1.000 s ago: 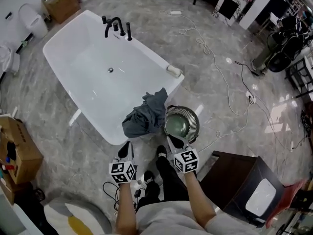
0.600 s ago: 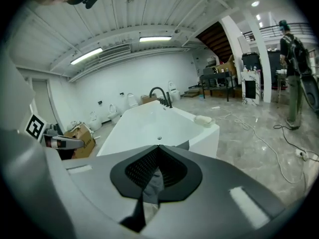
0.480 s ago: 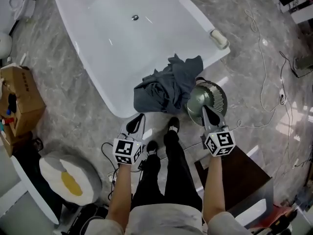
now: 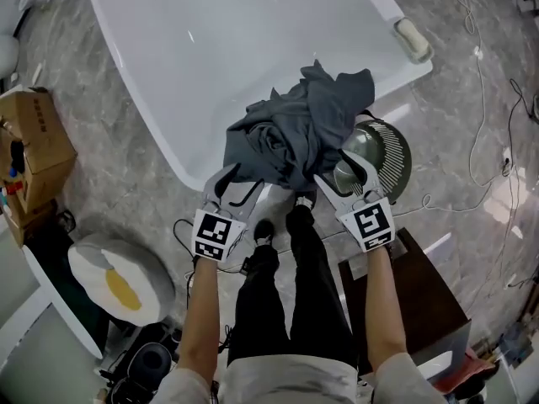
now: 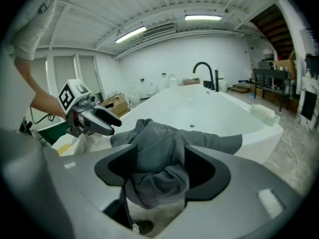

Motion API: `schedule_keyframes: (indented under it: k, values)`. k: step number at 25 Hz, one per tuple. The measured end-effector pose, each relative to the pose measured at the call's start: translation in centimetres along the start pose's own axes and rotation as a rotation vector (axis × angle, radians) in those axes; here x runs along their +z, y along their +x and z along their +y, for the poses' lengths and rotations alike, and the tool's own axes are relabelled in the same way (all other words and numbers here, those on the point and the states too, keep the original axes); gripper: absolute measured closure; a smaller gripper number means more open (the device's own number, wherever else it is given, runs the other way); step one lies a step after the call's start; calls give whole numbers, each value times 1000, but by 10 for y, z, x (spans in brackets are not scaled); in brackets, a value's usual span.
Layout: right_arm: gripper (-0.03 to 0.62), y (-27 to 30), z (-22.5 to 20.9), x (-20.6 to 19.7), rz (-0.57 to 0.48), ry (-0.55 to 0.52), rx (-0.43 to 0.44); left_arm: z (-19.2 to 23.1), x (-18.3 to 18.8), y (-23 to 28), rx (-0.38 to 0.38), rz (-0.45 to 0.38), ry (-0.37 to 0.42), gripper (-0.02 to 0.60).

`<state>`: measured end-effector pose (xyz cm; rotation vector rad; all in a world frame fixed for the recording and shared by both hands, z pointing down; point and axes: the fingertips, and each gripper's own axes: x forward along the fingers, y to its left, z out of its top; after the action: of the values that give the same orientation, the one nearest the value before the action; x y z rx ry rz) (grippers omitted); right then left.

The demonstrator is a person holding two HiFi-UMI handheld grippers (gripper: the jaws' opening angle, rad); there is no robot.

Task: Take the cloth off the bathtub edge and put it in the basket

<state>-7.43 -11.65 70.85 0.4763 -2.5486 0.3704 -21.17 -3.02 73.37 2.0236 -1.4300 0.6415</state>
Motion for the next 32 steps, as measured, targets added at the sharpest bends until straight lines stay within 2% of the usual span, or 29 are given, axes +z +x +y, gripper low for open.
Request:
schedule_keyframes:
  k: [4, 7, 9, 13, 17, 20, 24, 27, 32]
  values:
    - [147, 23, 0, -21, 133, -154, 89, 2, -3, 26, -62, 37, 11, 214]
    - [71, 36, -8, -33, 213, -195, 130, 2, -7, 42, -108, 87, 55, 155]
    - [42, 45, -18, -34, 236, -197, 138, 1, -9, 53, -159, 114, 41, 118]
    - [26, 72, -28, -37, 279, -200, 154, 6, -19, 68, -269, 209, -16, 107]
    - [25, 88, -21, -43, 355, -263, 152, 2, -24, 83, -328, 291, -36, 107]
    - [29, 95, -17, -43, 408, -316, 149, -4, -22, 96, -375, 327, -1, 110]
    - [48, 94, 1, -44, 477, -407, 155, -13, -19, 93, -450, 324, 14, 121]
    - [97, 93, 15, -37, 486, -453, 163, -15, -12, 86, -449, 321, 74, 135]
    - [191, 83, 20, -32, 472, -449, 133, -25, 8, 86, -467, 299, 161, 176]
